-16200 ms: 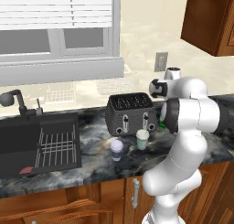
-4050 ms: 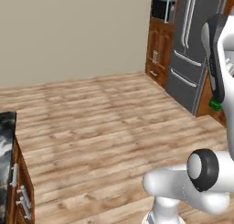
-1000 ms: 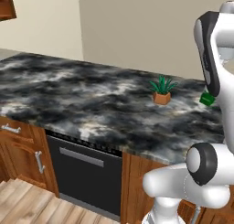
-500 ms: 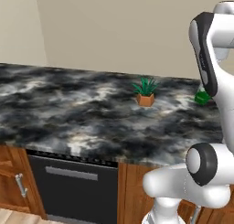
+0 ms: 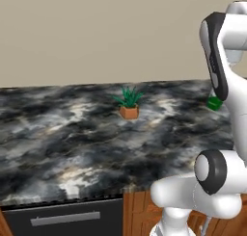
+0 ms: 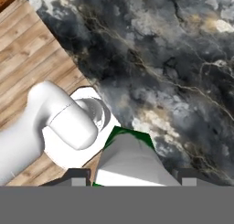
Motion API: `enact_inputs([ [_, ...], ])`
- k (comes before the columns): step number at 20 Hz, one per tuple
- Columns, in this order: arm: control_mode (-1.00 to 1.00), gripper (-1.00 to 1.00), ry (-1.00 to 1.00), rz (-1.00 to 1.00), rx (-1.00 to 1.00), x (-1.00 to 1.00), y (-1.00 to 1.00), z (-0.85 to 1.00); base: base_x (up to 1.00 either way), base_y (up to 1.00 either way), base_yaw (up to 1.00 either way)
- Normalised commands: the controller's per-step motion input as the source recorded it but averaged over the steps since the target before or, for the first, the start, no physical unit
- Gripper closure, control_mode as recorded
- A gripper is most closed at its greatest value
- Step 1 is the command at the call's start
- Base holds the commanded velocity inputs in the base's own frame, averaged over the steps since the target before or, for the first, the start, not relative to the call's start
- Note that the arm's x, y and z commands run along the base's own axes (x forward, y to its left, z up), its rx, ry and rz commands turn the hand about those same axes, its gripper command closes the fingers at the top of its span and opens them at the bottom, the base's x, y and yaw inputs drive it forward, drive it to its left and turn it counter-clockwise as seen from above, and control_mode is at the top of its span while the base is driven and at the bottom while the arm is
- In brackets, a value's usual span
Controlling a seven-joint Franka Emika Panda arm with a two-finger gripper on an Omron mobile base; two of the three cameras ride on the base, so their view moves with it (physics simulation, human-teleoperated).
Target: Move the drinks to the dining counter.
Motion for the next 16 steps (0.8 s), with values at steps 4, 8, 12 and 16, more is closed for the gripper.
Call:
enact_inputs([
  [4, 1.0, 1.0, 0.0, 0.0, 0.0, 0.0, 0.0, 0.0, 0.73, 0.05, -0.29],
  [8, 1.0, 1.0, 0.0, 0.0, 0.0, 0.0, 0.0, 0.0, 0.61, 0.08, -0.27],
  [12, 1.0, 1.0, 0.0, 0.0, 0.0, 0.0, 0.0, 0.0, 0.54, 0.07, -0.18],
  [16, 1.0, 1.0, 0.0, 0.0, 0.0, 0.0, 0.0, 0.0, 0.56, 0.08, -0.16],
])
